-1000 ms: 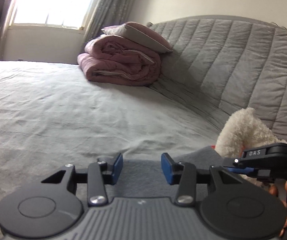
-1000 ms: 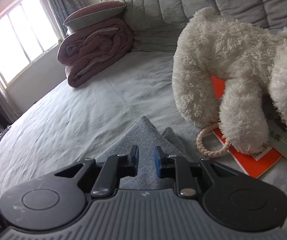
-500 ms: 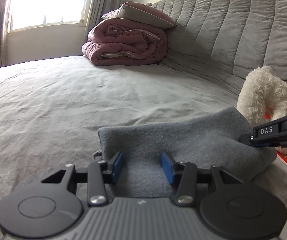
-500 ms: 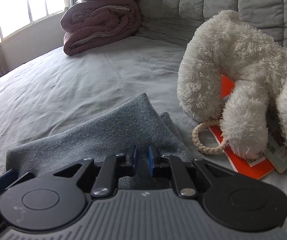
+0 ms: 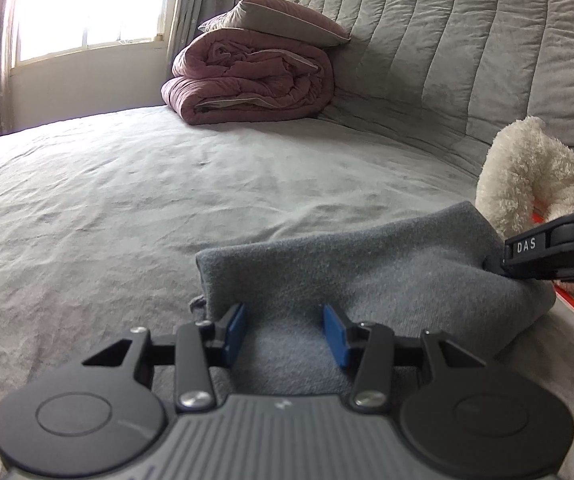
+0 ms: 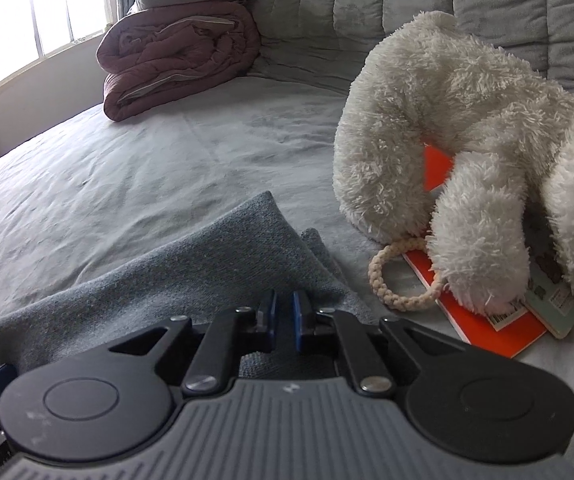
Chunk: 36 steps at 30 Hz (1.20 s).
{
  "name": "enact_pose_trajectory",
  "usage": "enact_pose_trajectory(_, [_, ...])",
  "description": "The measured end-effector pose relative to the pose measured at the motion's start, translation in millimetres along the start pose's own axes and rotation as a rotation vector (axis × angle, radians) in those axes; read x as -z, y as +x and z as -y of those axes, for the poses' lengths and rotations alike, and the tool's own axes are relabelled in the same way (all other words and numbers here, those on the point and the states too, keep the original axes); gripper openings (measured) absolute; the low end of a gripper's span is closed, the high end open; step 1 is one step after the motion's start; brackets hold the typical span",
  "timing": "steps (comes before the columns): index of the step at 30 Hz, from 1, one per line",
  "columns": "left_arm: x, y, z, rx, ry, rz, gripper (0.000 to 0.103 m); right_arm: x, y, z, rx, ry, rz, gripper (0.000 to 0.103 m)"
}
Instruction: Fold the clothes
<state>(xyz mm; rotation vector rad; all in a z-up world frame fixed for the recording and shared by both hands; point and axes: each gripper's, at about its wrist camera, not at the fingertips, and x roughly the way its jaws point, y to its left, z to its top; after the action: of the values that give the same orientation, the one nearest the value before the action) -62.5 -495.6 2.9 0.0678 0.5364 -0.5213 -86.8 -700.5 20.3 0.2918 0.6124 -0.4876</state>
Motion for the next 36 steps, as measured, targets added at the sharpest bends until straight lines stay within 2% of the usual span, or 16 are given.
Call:
enact_pose_trajectory(11, [1.6, 0.7, 3.3, -0.013, 0.023, 0.003, 0.045, 1.1, 0.4, -4.6, 0.024, -0.014, 0.008, 0.006])
enact_pose_trajectory(15, [1.5, 0.9, 4.3, -0.018, 0.029, 0.001, 0.045, 5.3, -2.0, -13.0, 0.048, -0.067, 0.022, 0.007])
enact_pose_trajectory(19, [1.7, 0.3, 3.5, -0.014, 0.030, 0.004, 0.045, 3.0, -7.0, -14.7, 0.050, -0.071, 0.032, 0.010])
enact_pose_trajectory(23, [2.9, -5.7, -9.6, 0.043, -0.037, 0.026, 0.045, -1.8, -17.5, -18.1, 0.059, -0.066, 0.053, 0.020])
enact_pose_trajectory(25, [3.4, -10.9, -19.0, 0.072, -0.083, 0.034, 0.046, -4.4, -22.9, -19.7, 0.065, -0.059, 0.065, 0.020])
enact_pose_trajectory(28, [5.1, -17.9, -31.6, 0.086, -0.136, 0.034, 0.050, -9.5, -31.0, -16.0, 0.077, -0.006, 0.086, 0.020])
enact_pose_trajectory(30, [6.2, -21.9, -39.8, 0.063, -0.163, 0.023, 0.059, -13.4, -36.1, -8.5, 0.080, 0.066, 0.090, 0.020])
enact_pose_trajectory(32, [7.2, -26.9, -50.0, 0.072, -0.190, 0.023, 0.059, -15.8, -41.8, -1.4, 0.069, 0.143, 0.085, 0.022])
enact_pose_trajectory(36, [6.5, -43.3, -54.4, 0.027, -0.132, 0.046, 0.061, -16.9, -50.0, -1.8, 0.050, 0.198, 0.054, 0.023])
